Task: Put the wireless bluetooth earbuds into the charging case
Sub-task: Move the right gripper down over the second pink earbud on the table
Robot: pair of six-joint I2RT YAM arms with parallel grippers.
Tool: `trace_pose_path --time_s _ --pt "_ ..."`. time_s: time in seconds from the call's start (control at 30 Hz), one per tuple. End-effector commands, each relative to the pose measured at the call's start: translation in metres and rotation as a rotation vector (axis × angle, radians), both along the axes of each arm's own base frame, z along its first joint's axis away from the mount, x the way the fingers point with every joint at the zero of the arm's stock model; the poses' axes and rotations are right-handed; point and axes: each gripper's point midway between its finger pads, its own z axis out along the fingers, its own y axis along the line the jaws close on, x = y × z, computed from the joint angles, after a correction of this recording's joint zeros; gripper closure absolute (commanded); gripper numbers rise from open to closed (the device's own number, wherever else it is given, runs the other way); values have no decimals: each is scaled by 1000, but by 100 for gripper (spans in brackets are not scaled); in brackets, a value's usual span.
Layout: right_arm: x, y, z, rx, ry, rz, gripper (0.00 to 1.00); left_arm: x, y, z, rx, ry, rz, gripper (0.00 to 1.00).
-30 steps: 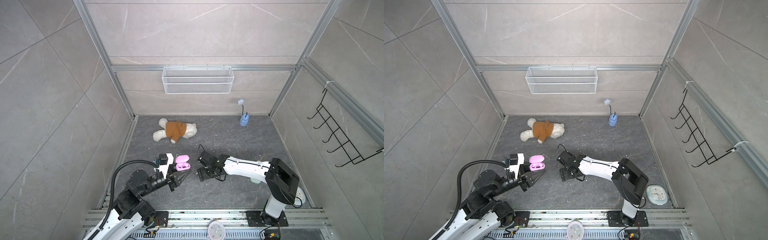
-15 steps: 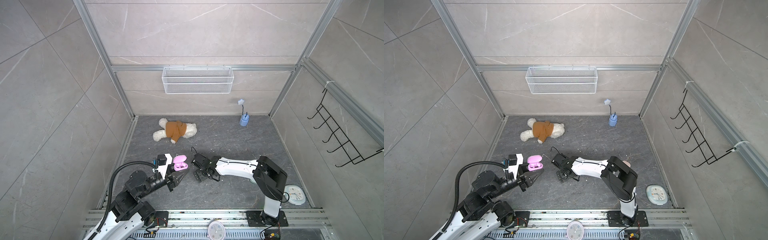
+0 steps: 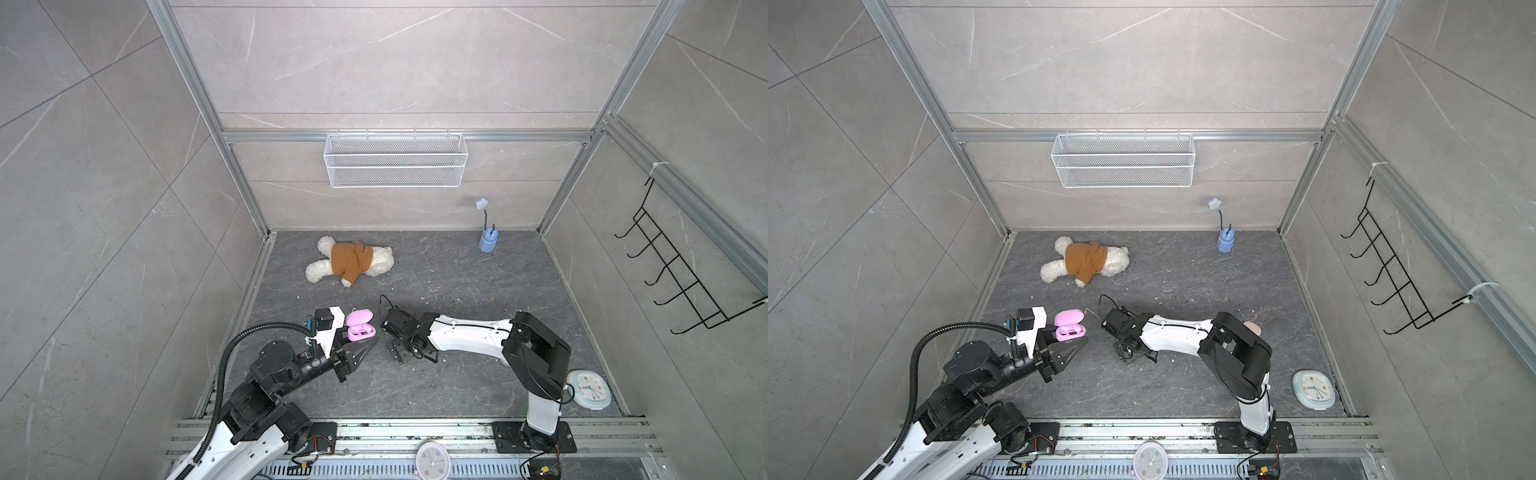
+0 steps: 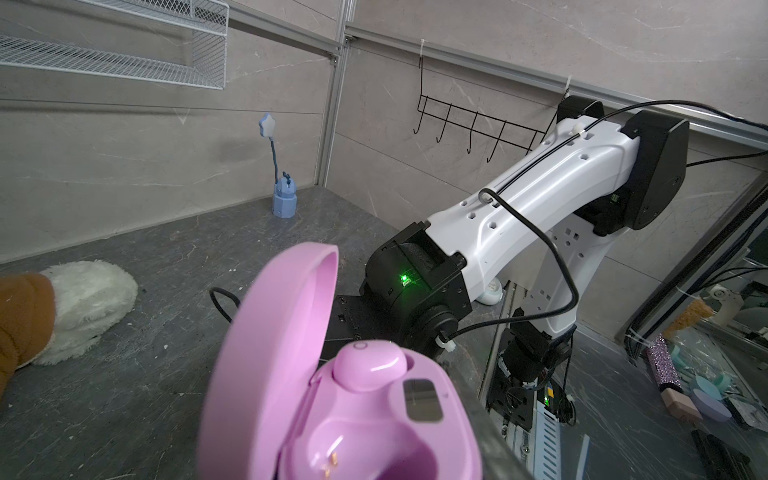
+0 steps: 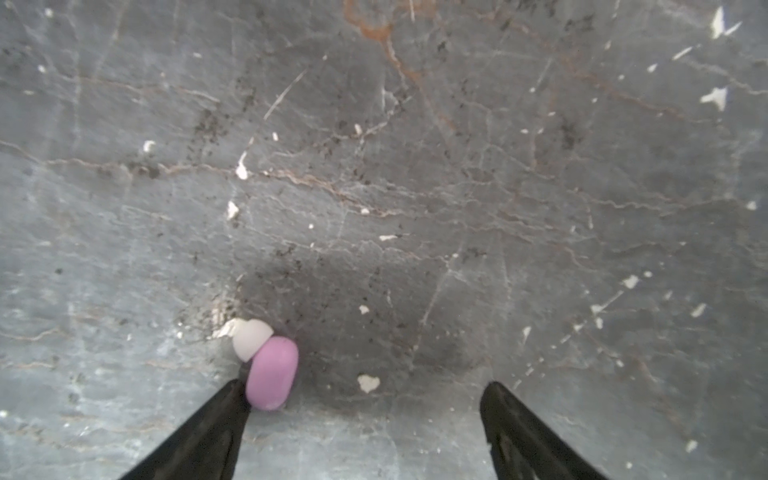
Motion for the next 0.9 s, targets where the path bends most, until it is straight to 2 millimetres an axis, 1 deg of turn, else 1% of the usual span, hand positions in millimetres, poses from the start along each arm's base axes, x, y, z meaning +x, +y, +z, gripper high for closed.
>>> trace_pose_path --time_s 0.0,0.4,0.67,0.87 --pt "0 -22 -2 -97 -9 4 10 0 4 29 -46 -78 12 69" --pt "8 -38 0 -104 -17 -33 8 0 2 27 -46 -73 9 69" --pt "15 -43 0 -98 -17 -45 7 1 2 28 -47 -73 8 69" --pt "19 -41 8 -62 -13 -60 5 1 1 26 -46 -68 6 69"
